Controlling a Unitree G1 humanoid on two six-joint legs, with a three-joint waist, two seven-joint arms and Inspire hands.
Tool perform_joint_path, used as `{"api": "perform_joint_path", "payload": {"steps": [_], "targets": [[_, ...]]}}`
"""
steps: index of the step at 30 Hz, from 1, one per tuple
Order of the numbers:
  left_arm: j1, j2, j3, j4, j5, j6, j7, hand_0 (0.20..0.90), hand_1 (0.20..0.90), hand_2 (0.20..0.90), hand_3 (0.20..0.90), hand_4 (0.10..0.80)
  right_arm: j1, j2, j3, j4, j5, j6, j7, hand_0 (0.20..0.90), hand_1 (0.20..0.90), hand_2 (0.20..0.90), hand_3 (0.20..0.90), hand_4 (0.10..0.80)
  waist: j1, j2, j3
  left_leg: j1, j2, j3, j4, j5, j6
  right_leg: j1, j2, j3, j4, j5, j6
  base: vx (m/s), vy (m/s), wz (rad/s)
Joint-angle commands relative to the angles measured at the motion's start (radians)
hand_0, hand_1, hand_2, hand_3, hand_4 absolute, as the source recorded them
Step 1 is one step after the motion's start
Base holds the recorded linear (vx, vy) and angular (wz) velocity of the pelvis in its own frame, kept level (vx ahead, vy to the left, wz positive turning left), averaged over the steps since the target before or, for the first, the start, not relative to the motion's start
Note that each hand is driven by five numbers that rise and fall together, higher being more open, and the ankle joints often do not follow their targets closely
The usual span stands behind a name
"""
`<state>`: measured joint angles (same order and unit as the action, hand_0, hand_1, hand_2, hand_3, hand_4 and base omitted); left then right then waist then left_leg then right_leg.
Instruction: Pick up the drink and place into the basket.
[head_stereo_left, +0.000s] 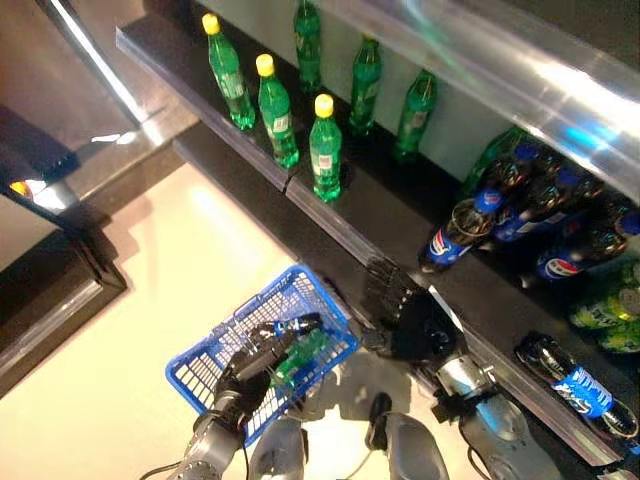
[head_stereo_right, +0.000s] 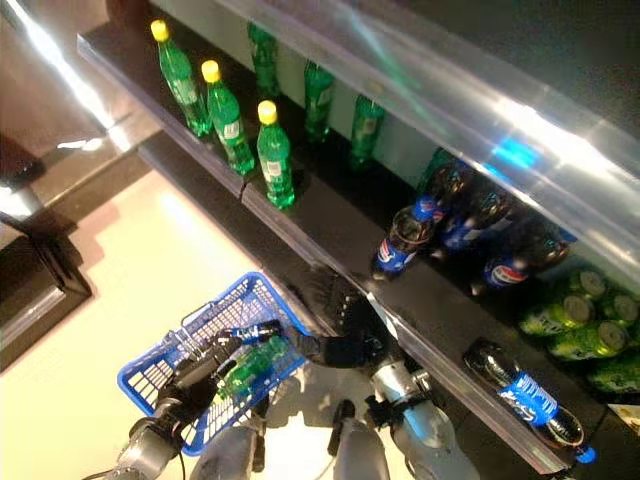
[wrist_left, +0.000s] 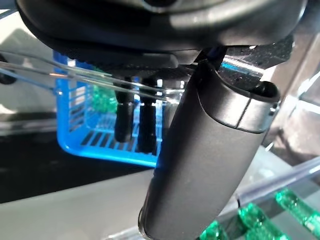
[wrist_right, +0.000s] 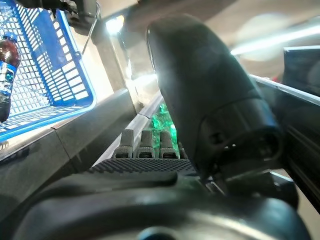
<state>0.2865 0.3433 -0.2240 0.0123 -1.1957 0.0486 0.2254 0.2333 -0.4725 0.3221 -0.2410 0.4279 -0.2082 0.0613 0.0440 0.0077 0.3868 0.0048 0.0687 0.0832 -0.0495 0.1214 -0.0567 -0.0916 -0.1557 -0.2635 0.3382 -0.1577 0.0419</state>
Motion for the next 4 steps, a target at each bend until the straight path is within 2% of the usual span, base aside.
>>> {"api": "perform_joint_path", "payload": {"steps": [1, 4], "targets": [[0.040, 0.027, 0.032, -0.345, -0.011, -0.107, -0.185, 0.300, 0.300, 0.300, 0.200, 0.100, -0.001, -0.031, 0.066, -0.034, 0.030, -0.103, 0.037, 0.900, 0.900, 0.900, 0.900, 0.800, -0.004, 0.014, -0.219, 0.064, -0.025, 0.045, 0.052, -0.141, 0.009, 0.171, -0.002, 0.058, -0.349, 0.164, 0.090, 0.050, -0.017, -0.02], [0.039, 0.034, 0.024, -0.343, -0.015, -0.117, -0.172, 0.300, 0.300, 0.300, 0.200, 0.100, -0.006, -0.037, 0.079, -0.030, 0.028, -0.098, 0.020, 0.900, 0.900, 0.900, 0.900, 0.800, -0.004, 0.011, -0.231, 0.074, -0.025, 0.049, 0.046, -0.145, 0.011, 0.176, -0.003, 0.058, -0.355, 0.166, 0.093, 0.027, -0.012, -0.01]]}}
